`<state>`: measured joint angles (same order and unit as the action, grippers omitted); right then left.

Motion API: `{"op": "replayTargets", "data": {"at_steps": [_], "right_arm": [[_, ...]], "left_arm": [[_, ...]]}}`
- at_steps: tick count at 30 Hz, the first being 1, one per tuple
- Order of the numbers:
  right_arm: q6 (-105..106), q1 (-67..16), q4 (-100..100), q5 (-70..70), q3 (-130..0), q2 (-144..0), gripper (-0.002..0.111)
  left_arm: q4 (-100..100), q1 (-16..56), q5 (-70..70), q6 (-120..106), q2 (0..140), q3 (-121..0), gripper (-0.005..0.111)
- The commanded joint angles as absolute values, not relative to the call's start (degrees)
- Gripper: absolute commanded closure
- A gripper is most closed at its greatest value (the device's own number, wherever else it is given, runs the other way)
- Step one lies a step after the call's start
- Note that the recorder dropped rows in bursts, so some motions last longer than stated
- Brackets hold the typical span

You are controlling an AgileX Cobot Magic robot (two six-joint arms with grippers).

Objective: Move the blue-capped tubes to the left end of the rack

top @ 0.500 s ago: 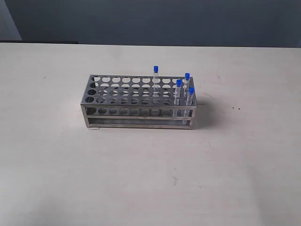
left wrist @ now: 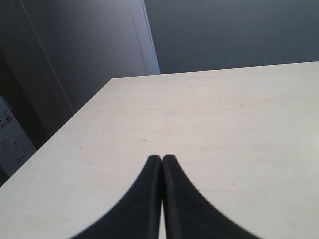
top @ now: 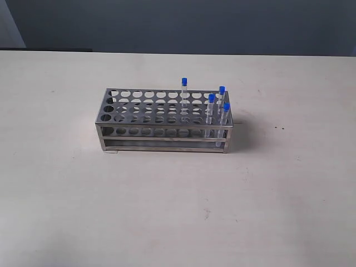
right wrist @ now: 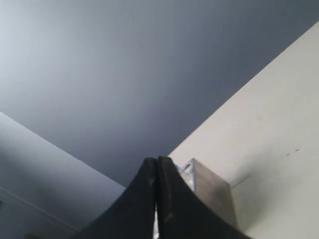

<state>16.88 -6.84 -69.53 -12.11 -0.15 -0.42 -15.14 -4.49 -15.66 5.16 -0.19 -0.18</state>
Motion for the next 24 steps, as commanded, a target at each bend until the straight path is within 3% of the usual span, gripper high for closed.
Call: {"op": "replayTargets", "data": {"at_steps": [1, 17, 24], "right_arm": [[15.8, -6.4, -78.7, -9.5, 0.0, 0.0, 0.109], [17.7, -6.4, -98.5, -10.6, 0.0, 0.0, 0.109], [55.0, -6.4, -88.0, -24.6, -11.9, -2.2, 0.109]], "left_arm": [[-15.1, -4.3, -15.0, 5.5, 0.0, 0.0, 0.106], [-15.1, -4.3, -15.0, 5.5, 0.0, 0.0, 0.106], [-15.1, -4.3, -15.0, 5.5, 0.0, 0.0, 0.106]]}}
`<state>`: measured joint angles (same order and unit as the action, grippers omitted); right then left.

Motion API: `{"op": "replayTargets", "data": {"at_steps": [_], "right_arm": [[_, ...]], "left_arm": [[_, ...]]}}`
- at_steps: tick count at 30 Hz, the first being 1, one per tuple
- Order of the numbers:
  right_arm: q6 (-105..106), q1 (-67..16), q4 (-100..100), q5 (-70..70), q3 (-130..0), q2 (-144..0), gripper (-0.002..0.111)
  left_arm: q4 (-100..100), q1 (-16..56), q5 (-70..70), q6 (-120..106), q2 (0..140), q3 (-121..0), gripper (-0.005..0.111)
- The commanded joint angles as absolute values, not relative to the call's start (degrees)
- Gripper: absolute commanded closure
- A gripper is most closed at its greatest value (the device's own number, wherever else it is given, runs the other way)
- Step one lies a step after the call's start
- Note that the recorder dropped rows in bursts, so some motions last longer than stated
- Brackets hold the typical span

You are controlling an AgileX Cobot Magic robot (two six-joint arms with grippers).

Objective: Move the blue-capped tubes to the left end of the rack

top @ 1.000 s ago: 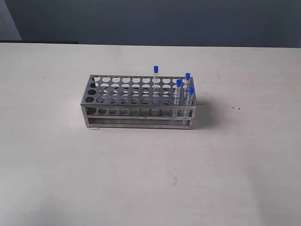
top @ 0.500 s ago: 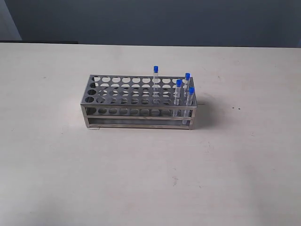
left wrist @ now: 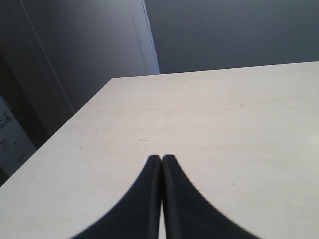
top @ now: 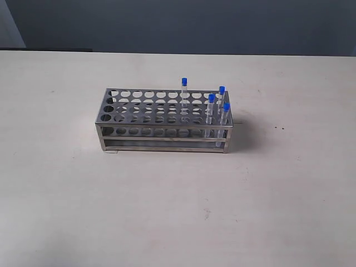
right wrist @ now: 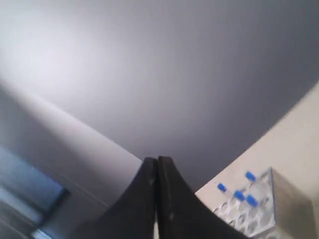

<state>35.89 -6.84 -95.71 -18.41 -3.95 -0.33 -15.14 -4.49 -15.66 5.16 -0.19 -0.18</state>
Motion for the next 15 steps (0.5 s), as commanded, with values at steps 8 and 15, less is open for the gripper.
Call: {"op": "replayTargets", "data": {"at_steps": [8, 15], "right_arm": [[42.3, -6.6, -47.8, -39.0, -37.4, -35.0, 0.109], [29.5, -17.6, -24.7, -46.2, -59.9, -64.5, 0.109]], "left_arm": [[-15.1, -4.3, -15.0, 5.5, 0.0, 0.0, 0.106], [-15.1, -4.3, -15.0, 5.5, 0.0, 0.0, 0.106]]}}
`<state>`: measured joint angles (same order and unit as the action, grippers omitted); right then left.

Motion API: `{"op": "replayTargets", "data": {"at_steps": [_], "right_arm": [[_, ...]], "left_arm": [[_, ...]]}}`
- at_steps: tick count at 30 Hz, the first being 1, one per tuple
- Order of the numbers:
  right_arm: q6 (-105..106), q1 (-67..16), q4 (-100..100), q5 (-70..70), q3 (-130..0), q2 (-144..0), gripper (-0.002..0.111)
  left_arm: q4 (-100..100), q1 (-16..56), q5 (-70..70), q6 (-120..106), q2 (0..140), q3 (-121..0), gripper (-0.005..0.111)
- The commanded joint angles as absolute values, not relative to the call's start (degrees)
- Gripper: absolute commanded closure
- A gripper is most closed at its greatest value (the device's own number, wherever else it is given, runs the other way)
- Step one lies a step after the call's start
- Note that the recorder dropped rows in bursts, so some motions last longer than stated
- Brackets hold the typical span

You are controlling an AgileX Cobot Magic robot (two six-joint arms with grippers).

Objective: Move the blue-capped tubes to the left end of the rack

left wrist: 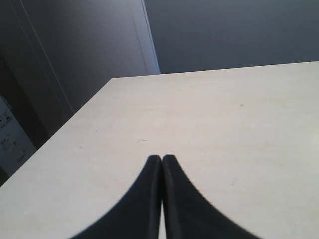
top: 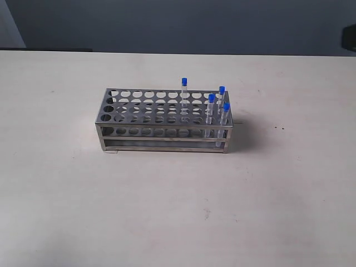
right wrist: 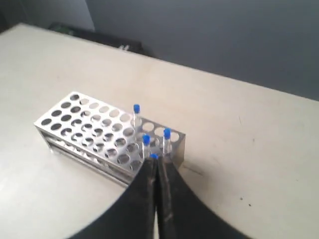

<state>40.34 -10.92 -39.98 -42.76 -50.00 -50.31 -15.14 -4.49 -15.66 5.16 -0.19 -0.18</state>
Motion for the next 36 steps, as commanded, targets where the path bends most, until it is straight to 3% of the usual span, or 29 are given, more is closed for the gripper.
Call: {"op": "replayTargets", "data": {"at_steps": [1, 5, 9, 17, 36], "right_arm": [[24.5, -19.6, -19.8, -47.0, -62.0, -67.7, 0.109], [9.5, -28.8, -2.0, -50.5, -69.9, -81.9, 0.109], [8.5, -34.5, 0.0, -48.9, -74.1, -91.9, 0.107], [7.1, -39.3, -0.6, -44.5, -77.5, -98.9, 0.064], [4.0, -39.5, 2.3, -50.7, -77.4, -101.6, 0.068]], "left_arm": [[-15.1, -4.3, -15.0, 5.5, 0.0, 0.0, 0.106], [-15.1, -4.3, -15.0, 5.5, 0.0, 0.0, 0.106], [-15.1, -4.3, -15.0, 5.5, 0.0, 0.0, 0.106], [-15.1, -4.3, -15.0, 5.5, 0.0, 0.0, 0.106], [-15.1, -4.3, -15.0, 5.5, 0.0, 0.0, 0.106]]}}
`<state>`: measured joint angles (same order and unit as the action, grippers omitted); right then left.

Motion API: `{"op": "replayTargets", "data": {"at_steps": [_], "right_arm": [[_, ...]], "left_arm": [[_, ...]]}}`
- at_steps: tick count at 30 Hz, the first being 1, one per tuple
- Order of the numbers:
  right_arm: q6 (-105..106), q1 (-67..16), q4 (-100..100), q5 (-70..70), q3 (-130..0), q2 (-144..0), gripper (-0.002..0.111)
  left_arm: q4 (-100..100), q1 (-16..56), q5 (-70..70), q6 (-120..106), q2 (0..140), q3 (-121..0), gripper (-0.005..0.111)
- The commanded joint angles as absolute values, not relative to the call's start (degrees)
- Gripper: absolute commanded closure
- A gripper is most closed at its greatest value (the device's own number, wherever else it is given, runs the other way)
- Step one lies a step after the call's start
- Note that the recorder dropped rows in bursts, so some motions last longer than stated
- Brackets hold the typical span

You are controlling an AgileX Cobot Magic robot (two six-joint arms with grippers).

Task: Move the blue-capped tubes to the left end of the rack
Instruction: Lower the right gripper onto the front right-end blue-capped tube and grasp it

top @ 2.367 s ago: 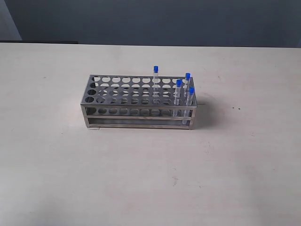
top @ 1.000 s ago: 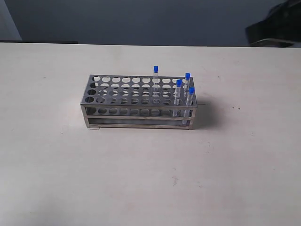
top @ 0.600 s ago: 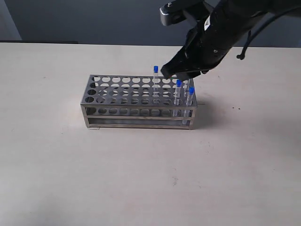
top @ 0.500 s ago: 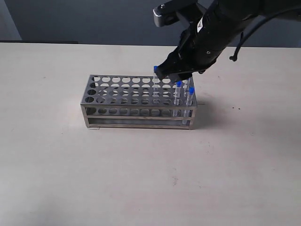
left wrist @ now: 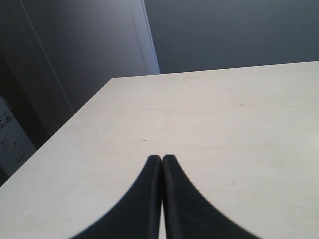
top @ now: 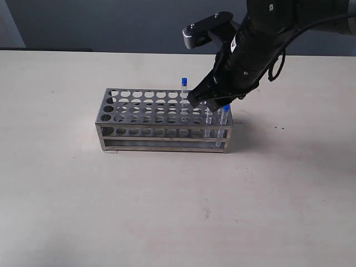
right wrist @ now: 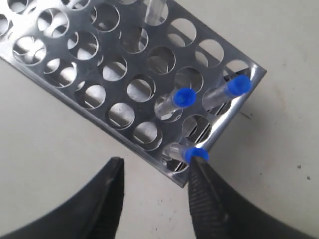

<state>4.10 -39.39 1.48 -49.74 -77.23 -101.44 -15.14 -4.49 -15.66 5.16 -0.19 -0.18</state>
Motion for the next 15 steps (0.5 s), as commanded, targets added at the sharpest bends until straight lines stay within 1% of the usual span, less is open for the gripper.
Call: {"op": "replayTargets", "data": {"at_steps": [1, 7, 11, 15], "right_arm": [[3.8, -39.5, 2.4, -50.6, -77.4, -101.6, 0.068], [-1.2, -39.5, 8.2, -50.0, -77.4, -101.6, 0.068], [-1.2, -39.5, 6.9, -48.6, -77.4, -101.8, 0.068], [-1.7, -39.5, 6.8, -48.9, -77.4, -105.6, 0.068]], "left_arm": [[-15.1, -4.3, -15.0, 5.5, 0.0, 0.0, 0.106], [-15.1, -4.3, -15.0, 5.5, 0.0, 0.0, 0.106], [-15.1, -4.3, -15.0, 5.5, 0.0, 0.0, 0.106], [-15.1, -4.3, -15.0, 5.5, 0.0, 0.0, 0.106]]}}
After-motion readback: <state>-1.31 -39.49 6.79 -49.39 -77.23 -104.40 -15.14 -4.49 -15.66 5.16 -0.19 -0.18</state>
